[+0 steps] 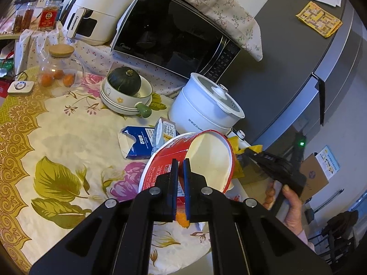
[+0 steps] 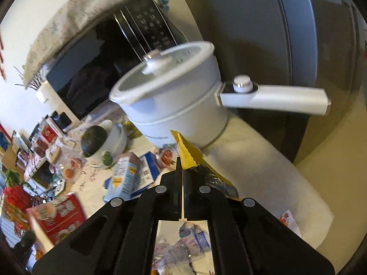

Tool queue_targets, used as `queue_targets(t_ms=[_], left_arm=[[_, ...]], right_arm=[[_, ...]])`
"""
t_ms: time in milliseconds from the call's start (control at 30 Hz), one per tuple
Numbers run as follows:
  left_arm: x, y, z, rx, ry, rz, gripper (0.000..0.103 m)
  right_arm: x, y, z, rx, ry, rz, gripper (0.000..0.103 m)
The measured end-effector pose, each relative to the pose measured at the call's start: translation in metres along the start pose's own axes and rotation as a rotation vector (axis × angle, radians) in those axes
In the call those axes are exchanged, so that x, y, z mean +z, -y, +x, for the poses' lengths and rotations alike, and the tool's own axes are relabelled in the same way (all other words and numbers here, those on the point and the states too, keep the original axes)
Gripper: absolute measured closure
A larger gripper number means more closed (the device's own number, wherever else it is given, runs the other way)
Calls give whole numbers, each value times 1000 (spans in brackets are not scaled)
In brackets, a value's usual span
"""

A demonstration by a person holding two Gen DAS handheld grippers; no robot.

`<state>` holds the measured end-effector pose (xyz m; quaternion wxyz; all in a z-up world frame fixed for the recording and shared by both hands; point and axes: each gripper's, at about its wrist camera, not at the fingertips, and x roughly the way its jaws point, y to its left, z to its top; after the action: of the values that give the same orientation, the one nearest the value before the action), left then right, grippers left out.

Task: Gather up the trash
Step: 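Grasp the yellow snack wrapper with the right tool while the left tool holds the cup, then open both tools over the white bin, dropping the cup and wrapper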

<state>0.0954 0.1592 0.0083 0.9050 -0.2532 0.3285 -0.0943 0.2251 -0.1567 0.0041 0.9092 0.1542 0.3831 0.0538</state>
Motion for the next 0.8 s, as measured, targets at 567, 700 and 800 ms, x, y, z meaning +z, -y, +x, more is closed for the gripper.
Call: queue_targets(t_ms=[567,700,800], left_arm=[[-3,16,-36,-62,49,26,98],[-8,24,-49,-79,61,46,98],[-13,30,-59,-89,69,61,98]], right_arm=[[-54,-26,-151,68,87,-116,103],[-92,-20,-168,63,15,-115,103],[-127,-11,-173,40,-65,-112,103]])
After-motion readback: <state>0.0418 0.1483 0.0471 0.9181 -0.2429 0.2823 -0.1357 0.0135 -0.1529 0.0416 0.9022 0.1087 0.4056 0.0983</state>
